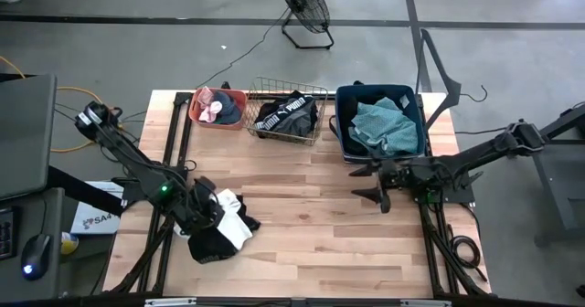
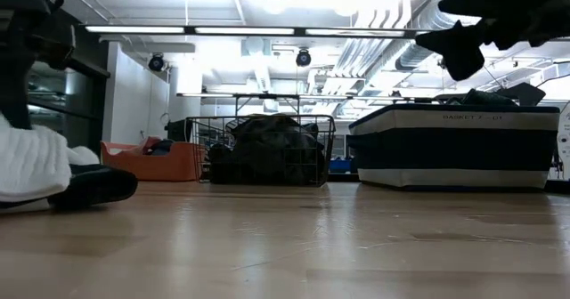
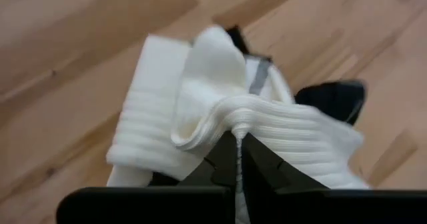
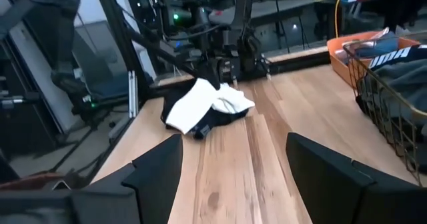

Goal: Pick & Place Cloths
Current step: Put the white sock into the orange bin

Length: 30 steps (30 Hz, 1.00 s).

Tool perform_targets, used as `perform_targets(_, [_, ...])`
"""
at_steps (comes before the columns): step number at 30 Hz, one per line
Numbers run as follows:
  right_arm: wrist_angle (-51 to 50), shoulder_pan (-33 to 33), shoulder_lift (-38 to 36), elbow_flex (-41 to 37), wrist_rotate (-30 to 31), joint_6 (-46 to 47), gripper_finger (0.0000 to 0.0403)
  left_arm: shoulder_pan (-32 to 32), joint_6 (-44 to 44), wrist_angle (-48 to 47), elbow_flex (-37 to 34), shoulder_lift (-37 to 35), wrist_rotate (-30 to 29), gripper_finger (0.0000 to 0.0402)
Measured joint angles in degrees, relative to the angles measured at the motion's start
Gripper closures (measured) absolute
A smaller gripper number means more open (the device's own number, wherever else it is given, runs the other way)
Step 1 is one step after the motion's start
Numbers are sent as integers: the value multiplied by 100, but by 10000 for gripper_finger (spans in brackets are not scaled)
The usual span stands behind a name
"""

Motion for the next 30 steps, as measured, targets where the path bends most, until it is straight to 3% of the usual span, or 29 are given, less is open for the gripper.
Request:
perform_targets(6, [26, 0, -442, -238, -3, -32, 144, 2, 603, -16, 153, -439, -1076, 398])
perform_targets(13, [203, 1, -795, -575, -3, 111, 144, 2, 2552, 5, 684, -976, -3037, 400])
perform_targets(17, [537, 2, -1013, -859, -15, 203, 144, 182, 3676, 4, 1001, -1126, -3833, 400])
perform_targets(23, [493, 0, -1392, -1094, 284, 259, 144, 1193, 5003, 8, 1416, -1193, -3921, 401])
perform_targets(30, [164, -1, -1754, -1096, 300, 108, 144, 2573, 6316, 66, 1859, -1193, -3443, 401])
